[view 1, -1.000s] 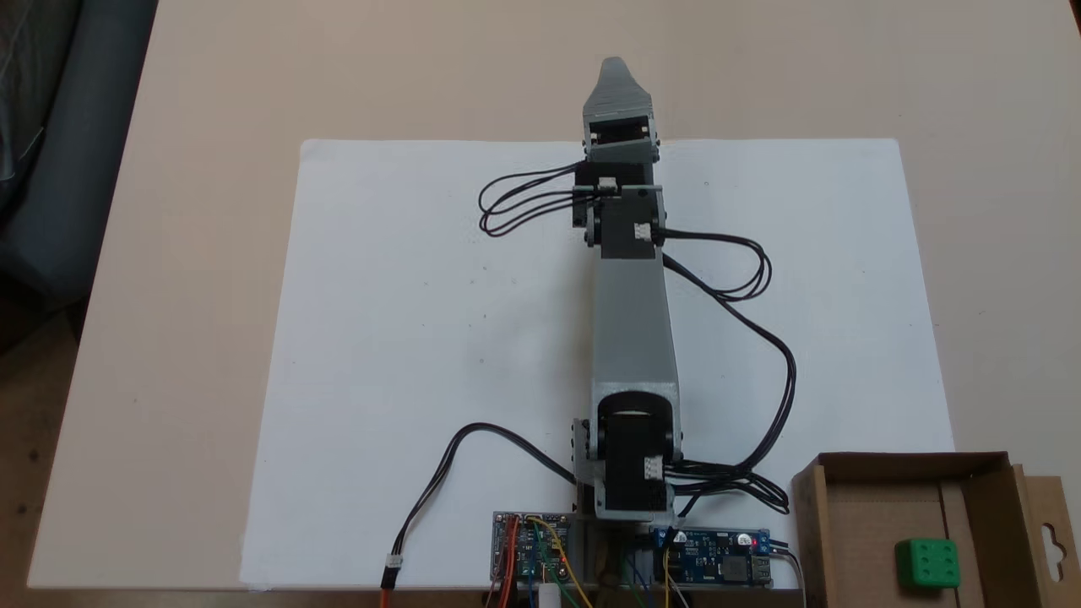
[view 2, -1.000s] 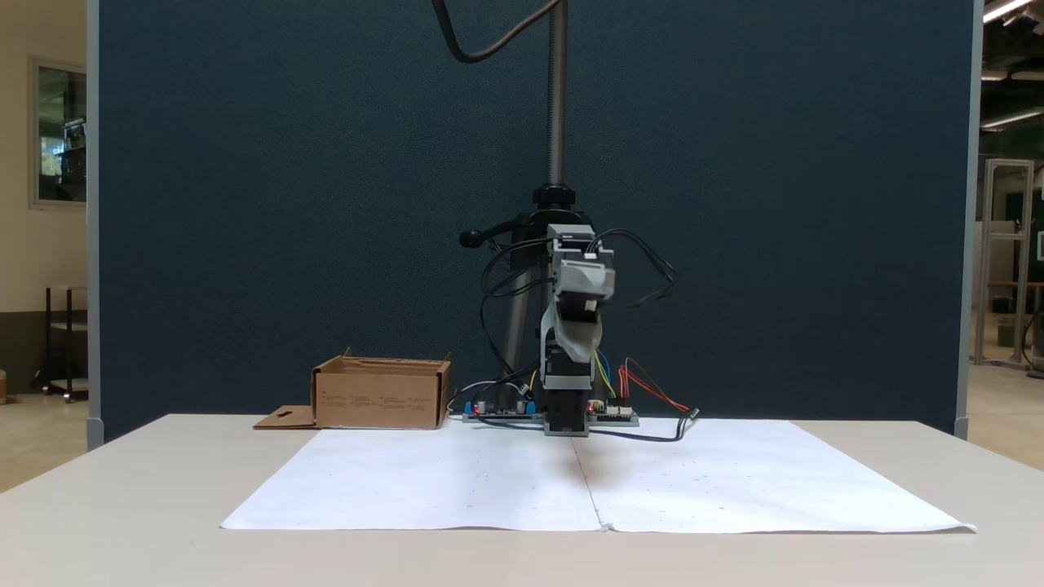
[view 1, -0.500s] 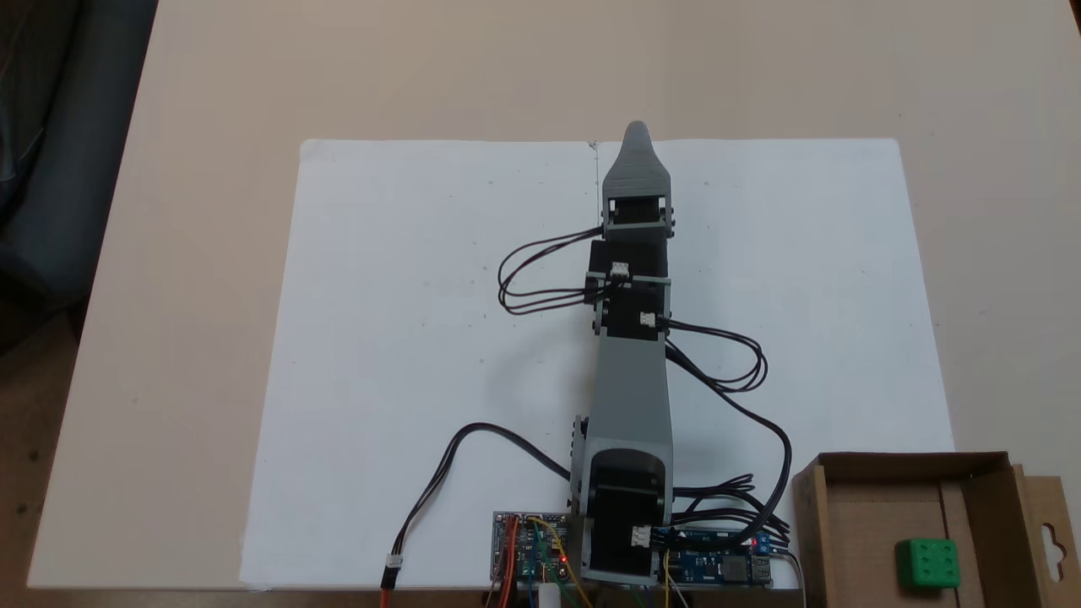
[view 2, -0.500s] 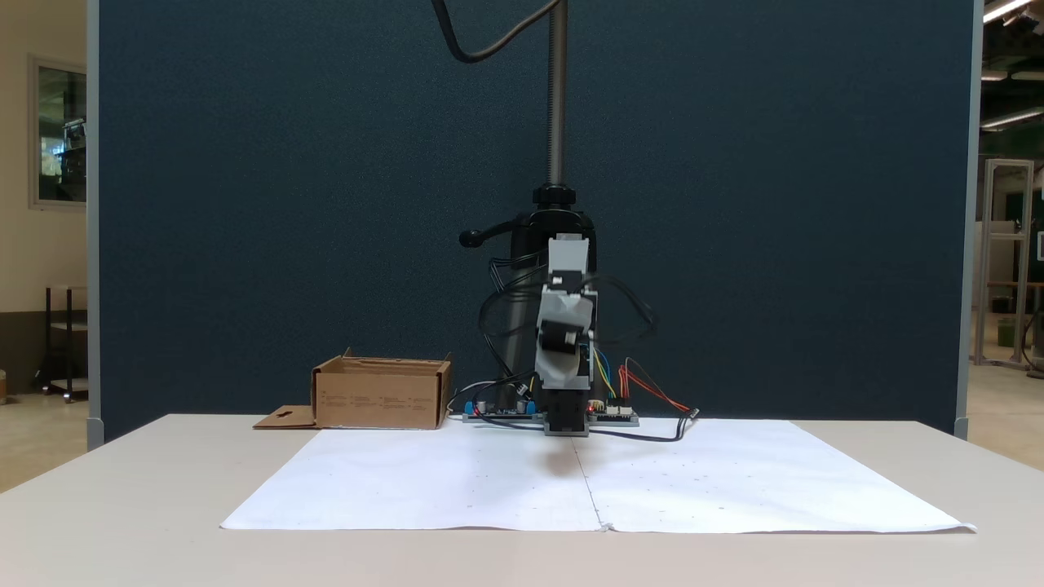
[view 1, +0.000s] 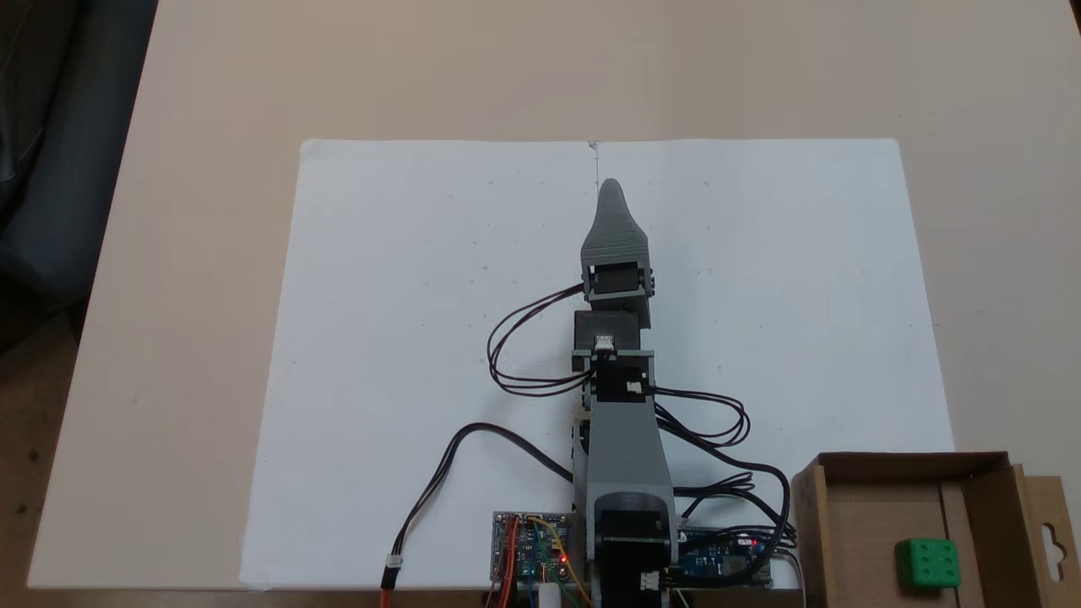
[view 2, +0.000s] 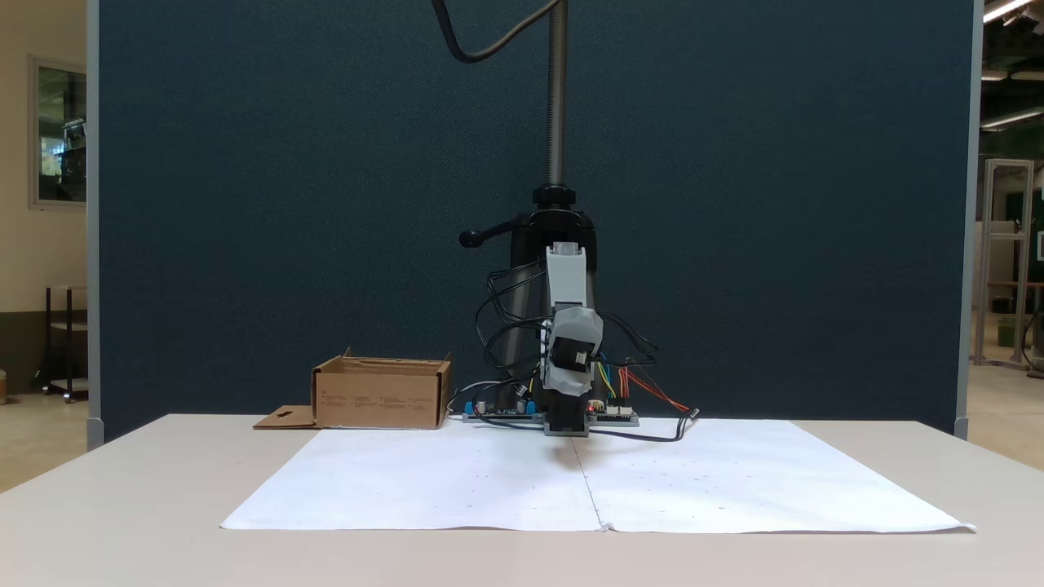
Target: Grasp a green dice and put it in the bin.
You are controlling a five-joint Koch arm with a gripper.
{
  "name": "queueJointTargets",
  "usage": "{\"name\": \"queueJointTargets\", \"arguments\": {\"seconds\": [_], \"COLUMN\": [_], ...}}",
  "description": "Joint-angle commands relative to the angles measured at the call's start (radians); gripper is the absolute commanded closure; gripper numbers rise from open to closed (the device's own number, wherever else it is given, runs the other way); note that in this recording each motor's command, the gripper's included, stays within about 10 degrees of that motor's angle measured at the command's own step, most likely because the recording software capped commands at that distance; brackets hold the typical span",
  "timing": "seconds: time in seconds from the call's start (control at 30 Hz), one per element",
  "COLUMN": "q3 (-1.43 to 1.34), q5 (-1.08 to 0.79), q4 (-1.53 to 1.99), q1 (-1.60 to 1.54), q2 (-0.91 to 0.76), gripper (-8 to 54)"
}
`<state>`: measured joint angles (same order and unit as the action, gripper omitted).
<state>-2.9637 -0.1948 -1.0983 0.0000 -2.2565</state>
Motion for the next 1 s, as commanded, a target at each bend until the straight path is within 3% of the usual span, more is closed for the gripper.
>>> {"name": "queueJointTargets", "arguments": {"seconds": [0.0,0.4,0.8,0.97], "q3": [-0.002,-0.17,-0.17,-0.17], "q5": [0.009,0.026,0.025,0.034], "q4": [-0.165,-0.405,-0.407,-0.396], "q1": [0.017,0.026,0.026,0.021], "q2": [-0.109,-0.115,-0.112,-0.11], "gripper": [-0.8,-1.1,-1.5,2.1]}}
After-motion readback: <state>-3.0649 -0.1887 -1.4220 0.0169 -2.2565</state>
